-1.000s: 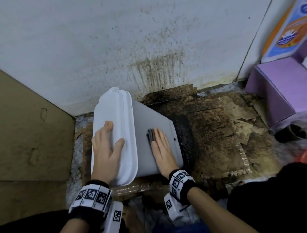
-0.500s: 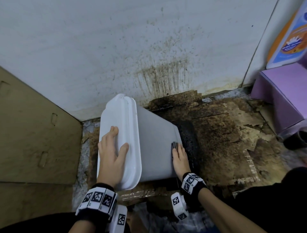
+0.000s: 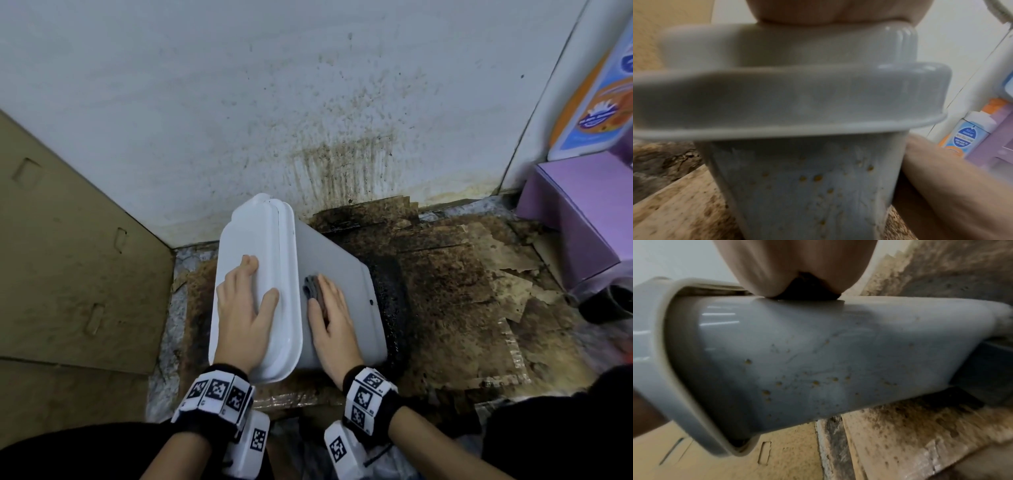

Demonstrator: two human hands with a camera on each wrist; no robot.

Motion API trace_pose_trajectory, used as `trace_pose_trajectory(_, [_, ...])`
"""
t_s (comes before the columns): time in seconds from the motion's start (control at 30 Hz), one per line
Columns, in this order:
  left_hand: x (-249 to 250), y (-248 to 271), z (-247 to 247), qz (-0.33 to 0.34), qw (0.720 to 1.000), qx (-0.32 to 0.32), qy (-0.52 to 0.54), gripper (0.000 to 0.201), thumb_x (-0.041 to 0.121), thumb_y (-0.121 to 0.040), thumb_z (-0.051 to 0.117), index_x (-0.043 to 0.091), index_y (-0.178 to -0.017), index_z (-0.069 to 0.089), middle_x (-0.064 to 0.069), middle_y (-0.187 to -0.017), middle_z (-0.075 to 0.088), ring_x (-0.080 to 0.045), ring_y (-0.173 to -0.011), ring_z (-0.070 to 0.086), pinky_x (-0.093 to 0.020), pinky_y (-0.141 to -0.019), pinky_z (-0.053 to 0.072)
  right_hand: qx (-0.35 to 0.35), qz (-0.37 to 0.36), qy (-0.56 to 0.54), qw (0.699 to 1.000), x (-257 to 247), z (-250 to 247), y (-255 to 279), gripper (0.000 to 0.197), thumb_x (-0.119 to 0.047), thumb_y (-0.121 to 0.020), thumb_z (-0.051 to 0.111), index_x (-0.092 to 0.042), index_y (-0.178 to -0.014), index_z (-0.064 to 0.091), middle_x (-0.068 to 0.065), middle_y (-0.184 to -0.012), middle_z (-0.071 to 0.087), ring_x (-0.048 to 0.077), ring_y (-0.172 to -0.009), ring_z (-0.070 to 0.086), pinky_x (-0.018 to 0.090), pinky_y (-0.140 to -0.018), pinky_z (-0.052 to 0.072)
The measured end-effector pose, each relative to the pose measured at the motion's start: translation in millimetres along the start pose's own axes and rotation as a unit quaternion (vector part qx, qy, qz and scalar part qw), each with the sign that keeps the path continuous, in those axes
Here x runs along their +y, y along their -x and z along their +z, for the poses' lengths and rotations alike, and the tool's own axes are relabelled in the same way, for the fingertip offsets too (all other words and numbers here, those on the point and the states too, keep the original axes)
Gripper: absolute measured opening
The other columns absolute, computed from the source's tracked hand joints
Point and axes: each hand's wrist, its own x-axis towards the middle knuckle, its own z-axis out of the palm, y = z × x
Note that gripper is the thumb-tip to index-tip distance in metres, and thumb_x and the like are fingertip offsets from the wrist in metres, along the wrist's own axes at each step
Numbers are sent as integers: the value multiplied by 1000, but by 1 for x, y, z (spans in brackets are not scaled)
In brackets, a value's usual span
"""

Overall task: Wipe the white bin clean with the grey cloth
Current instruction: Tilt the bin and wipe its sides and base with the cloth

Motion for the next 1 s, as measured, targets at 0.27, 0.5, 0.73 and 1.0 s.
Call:
trace_pose_trajectory(0.27, [4,0,1,-11,1000,-5,14,71,56,-85,37,23,-148,35,3,-154,33,-14,-141,23,-44,-120,21,53,72,-163,983,-16,-8,-9,37,-26,-104,46,-29,-141,50,-18,-137,56,-7,-126,50,34,-116,36])
trace_pose_trajectory(0.5, [9,-1,7,2,1000,0,0,72,57,-86,37,22,-149,35,2,-156,33,-15,-143,24,-47,-120,22,-39,-10,-137,990,-51,-5,-23,49,-43,-101,42,-40,-150,34,-15,-153,42,5,-141,39,41,-118,33])
trace_pose_trajectory(0.73, [1,-2,4,5,1000,-8,-16,74,58,-88,32,22,-152,32,1,-157,31,-18,-141,24,-48,-119,23,-123,-45,24,991,-69,-19,-76,58,-41,-105,35,-25,-158,15,-6,-164,18,14,-150,23,42,-122,25])
trace_pose_trajectory(1.0, [-6,-3,0,-5,1000,0,6,72,57,-87,35,23,-150,35,5,-156,33,-9,-142,22,-46,-120,23,-130,-41,96,986,-83,-17,-112,60,-42,-106,34,-21,-158,15,6,-132,59,10,-106,58,19,-92,44])
